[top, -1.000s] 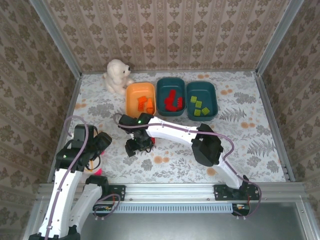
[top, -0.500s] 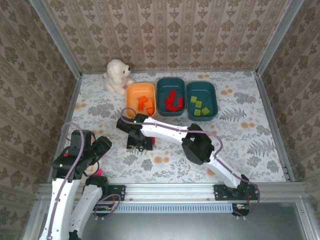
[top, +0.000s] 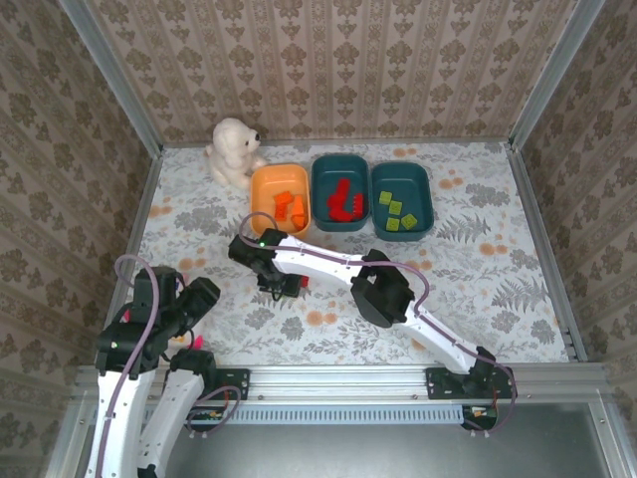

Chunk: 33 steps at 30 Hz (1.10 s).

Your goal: Sort the legos into containers by color

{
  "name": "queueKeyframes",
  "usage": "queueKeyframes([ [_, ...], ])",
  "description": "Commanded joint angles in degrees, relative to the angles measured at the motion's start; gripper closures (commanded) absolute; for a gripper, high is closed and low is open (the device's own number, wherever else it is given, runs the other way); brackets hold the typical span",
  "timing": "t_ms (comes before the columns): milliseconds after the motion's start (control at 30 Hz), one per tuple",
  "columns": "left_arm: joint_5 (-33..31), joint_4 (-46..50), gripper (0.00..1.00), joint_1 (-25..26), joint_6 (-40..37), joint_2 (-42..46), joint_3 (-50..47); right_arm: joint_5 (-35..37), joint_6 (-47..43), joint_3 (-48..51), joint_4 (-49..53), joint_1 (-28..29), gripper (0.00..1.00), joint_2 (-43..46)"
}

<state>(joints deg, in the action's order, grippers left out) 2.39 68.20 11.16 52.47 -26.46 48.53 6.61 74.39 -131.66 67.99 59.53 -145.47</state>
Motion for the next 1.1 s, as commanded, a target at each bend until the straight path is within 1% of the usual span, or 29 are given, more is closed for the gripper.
queueKeyframes([
  [0,0.62,1.63,0.33,-0.35,-1.23,0.51,1.45,2.51,0.36,-0.63,1.67,-0.50,0.63,-2.44],
  [100,0.60,1.37,0.34,-0.35,-1.17,0.46,1.15,2.44,-2.03,0.11,-0.27,-0.47,0.71,-0.48],
  [167,0.64,1.03,0.34,-0.39,-0.97,0.45,0.71,2.63,-5.39,0.61,-2.67,-0.24,0.78,1.61],
  [233,1.20,0.01,0.34,-0.30,-0.80,0.39,-0.25,3.64,-8.03,0.65,-3.16,0.06,0.79,3.81],
  [367,4.92,-4.13,0.34,-0.26,0.53,-1.22,-3.68,4.01,-13.98,2.22,-3.36,0.24,0.83,10.01],
  [400,5.72,-5.44,0.34,-0.13,0.89,-1.82,-4.34,4.84,-15.58,3.04,-3.54,0.33,0.83,11.99],
  [500,6.30,-9.94,0.34,1.35,2.25,-3.73,-6.06,10.69,-20.94,7.03,-3.78,0.18,0.83,19.84],
  [600,5.11,-15.02,0.34,4.47,3.67,-7.32,-6.74,16.03,-24.42,13.50,-5.15,-2.19,0.84,28.96],
  [667,3.45,-18.79,0.34,8.21,4.40,-11.34,-6.54,17.97,-26.57,19.06,-7.31,-5.49,0.84,35.18],
  [733,1.39,-22.63,0.34,12.40,4.91,-16.00,-5.60,17.81,-29.09,23.58,-9.72,-9.83,0.83,39.70],
  [833,-0.76,-27.86,0.34,19.51,4.80,-24.85,-2.44,13.52,-34.54,28.70,-13.64,-18.28,0.82,43.14],
  [900,-0.78,-30.61,0.33,22.67,3.46,-31.60,0.68,9.31,-37.37,30.18,-15.11,-24.30,0.80,42.59],
  [967,-1.08,-31.87,0.33,25.68,0.84,-38.81,5.54,5.11,-39.33,30.12,-15.59,-30.29,0.81,39.85],
  [1067,-0.62,-32.45,0.33,29.19,-3.74,-48.23,13.23,2.54,-42.37,26.84,-15.57,-36.66,0.81,34.04],
])
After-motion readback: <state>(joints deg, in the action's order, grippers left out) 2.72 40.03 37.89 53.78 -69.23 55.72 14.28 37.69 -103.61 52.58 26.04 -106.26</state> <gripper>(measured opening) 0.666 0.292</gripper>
